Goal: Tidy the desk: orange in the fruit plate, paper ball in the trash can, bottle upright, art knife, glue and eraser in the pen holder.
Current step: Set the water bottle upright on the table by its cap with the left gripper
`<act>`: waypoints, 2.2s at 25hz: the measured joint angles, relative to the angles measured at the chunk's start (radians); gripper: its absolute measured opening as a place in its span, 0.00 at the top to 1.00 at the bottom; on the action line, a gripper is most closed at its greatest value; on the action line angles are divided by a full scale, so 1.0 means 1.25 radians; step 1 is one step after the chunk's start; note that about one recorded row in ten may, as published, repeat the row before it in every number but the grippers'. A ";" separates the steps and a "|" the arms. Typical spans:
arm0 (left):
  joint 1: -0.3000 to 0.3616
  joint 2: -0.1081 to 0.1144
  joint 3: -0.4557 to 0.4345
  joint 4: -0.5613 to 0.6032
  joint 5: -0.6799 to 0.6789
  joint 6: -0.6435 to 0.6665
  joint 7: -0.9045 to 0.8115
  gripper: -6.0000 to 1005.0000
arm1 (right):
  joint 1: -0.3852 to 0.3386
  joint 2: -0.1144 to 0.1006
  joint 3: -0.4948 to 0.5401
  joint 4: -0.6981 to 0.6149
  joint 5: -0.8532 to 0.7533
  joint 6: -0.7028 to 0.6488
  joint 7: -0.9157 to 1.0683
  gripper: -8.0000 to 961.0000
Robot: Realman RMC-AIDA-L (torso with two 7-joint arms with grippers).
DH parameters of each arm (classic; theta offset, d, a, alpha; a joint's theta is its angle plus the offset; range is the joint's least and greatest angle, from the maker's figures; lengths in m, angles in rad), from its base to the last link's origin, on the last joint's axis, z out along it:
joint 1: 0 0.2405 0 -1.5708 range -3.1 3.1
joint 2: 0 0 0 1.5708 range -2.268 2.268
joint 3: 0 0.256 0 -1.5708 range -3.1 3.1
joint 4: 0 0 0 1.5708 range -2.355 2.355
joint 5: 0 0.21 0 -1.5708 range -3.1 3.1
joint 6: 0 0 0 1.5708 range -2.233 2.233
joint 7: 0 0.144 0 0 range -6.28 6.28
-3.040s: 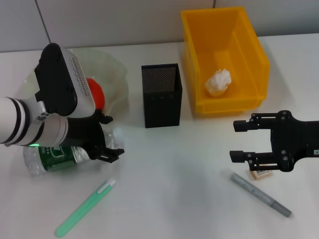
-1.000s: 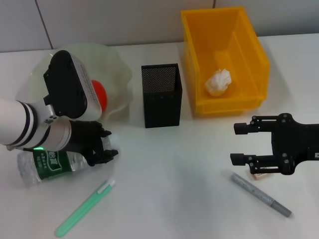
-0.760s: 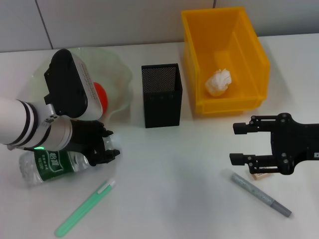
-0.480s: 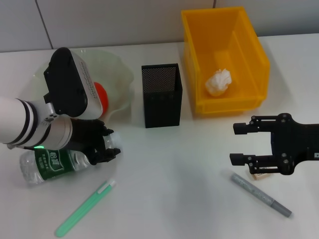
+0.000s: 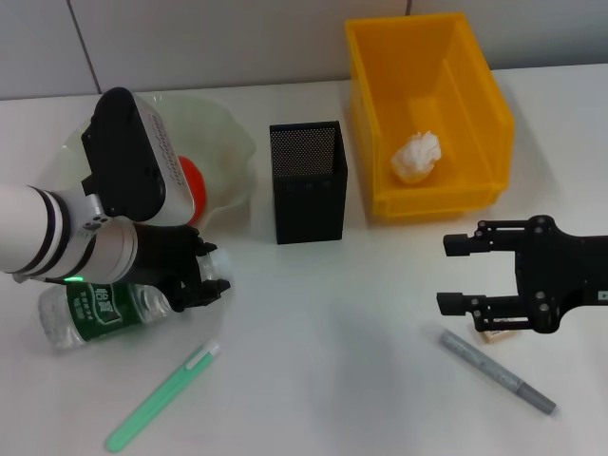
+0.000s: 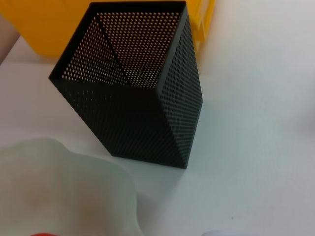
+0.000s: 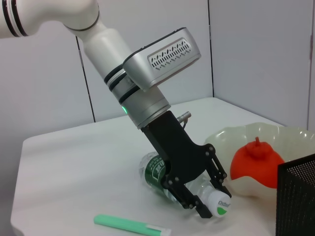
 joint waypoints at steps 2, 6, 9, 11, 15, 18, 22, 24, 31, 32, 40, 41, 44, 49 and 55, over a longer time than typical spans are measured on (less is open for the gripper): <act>0.001 0.000 0.000 0.001 0.000 0.001 0.000 0.55 | 0.001 0.000 0.001 0.000 0.000 0.000 0.000 0.28; 0.007 0.001 0.000 0.010 0.000 0.001 0.000 0.55 | 0.002 0.000 0.002 0.000 0.000 0.000 0.000 0.28; 0.022 0.001 0.004 0.036 -0.001 0.003 -0.001 0.55 | 0.002 0.000 0.002 0.000 0.000 0.001 0.000 0.28; 0.026 0.001 0.007 0.045 -0.001 0.004 -0.001 0.55 | 0.002 0.000 0.002 0.000 0.000 0.002 0.000 0.28; 0.045 0.002 0.011 0.085 -0.013 0.019 -0.001 0.55 | 0.004 0.000 0.002 0.000 0.000 0.004 0.000 0.28; 0.052 0.003 0.013 0.100 -0.026 0.027 -0.001 0.55 | 0.004 0.000 0.002 0.000 0.000 0.004 0.000 0.28; 0.068 0.004 0.018 0.134 -0.033 0.037 0.000 0.55 | 0.004 0.000 0.002 0.000 0.000 0.006 0.000 0.28; 0.070 0.004 0.019 0.138 -0.034 0.039 -0.001 0.55 | 0.004 0.000 0.002 0.000 0.000 0.006 0.000 0.28; 0.080 0.004 0.019 0.164 -0.048 0.055 -0.002 0.55 | 0.004 -0.001 0.002 0.000 0.000 0.007 0.000 0.28; 0.087 0.005 0.018 0.177 -0.058 0.056 -0.002 0.55 | 0.004 -0.001 0.002 0.000 0.000 0.007 0.000 0.28; 0.109 0.006 0.011 0.202 -0.082 0.058 0.003 0.55 | 0.002 -0.001 0.002 0.000 0.000 0.005 0.000 0.28; 0.109 0.006 0.011 0.202 -0.082 0.058 0.003 0.55 | 0.002 -0.001 0.002 0.000 0.000 0.005 0.000 0.28; 0.112 0.007 0.007 0.208 -0.084 0.062 0.003 0.55 | 0.002 -0.001 0.002 -0.001 0.000 0.004 0.000 0.28; 0.115 0.007 0.002 0.218 -0.085 0.064 0.000 0.55 | 0.001 -0.001 0.002 -0.001 0.000 0.003 0.000 0.28; 0.116 0.006 -0.015 0.221 -0.097 0.064 0.000 0.55 | 0.000 0.000 0.001 -0.002 0.000 0.003 0.000 0.28</act>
